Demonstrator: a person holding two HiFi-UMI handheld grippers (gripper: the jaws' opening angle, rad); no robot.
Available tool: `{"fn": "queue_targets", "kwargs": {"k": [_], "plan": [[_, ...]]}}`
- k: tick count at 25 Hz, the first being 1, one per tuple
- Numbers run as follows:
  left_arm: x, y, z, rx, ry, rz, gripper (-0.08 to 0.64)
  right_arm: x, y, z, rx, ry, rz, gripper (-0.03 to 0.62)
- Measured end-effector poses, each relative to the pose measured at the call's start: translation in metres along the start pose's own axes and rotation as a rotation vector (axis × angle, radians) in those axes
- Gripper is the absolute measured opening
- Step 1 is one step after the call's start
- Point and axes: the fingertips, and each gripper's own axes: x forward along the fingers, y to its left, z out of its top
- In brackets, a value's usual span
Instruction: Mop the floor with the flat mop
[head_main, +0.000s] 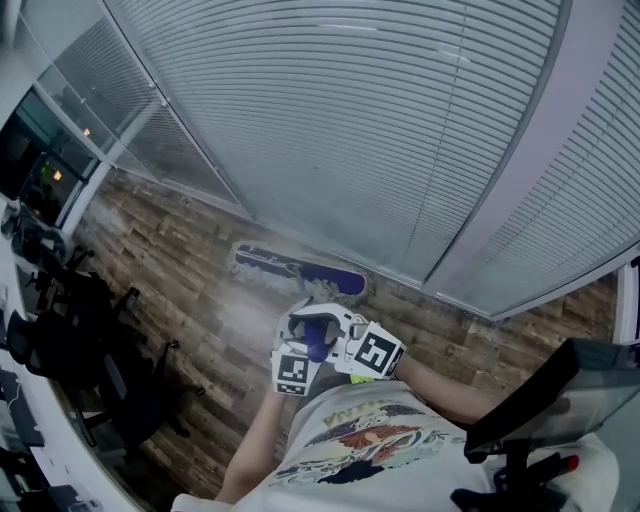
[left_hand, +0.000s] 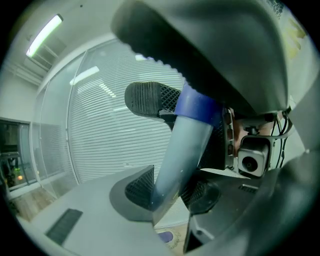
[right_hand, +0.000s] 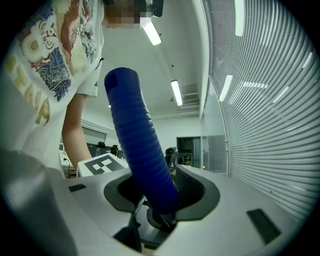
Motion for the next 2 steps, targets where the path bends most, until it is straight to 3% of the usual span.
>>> {"fn": "queue_targets", "kwargs": {"k": [2], "plan": [[0.0055, -0.0011, -0.0016, 0.006, -0.002, 0.004, 0.123, -0.0033, -0.0043, -0.0038, -0.005, -0.002, -0.004, 0.169]]}}
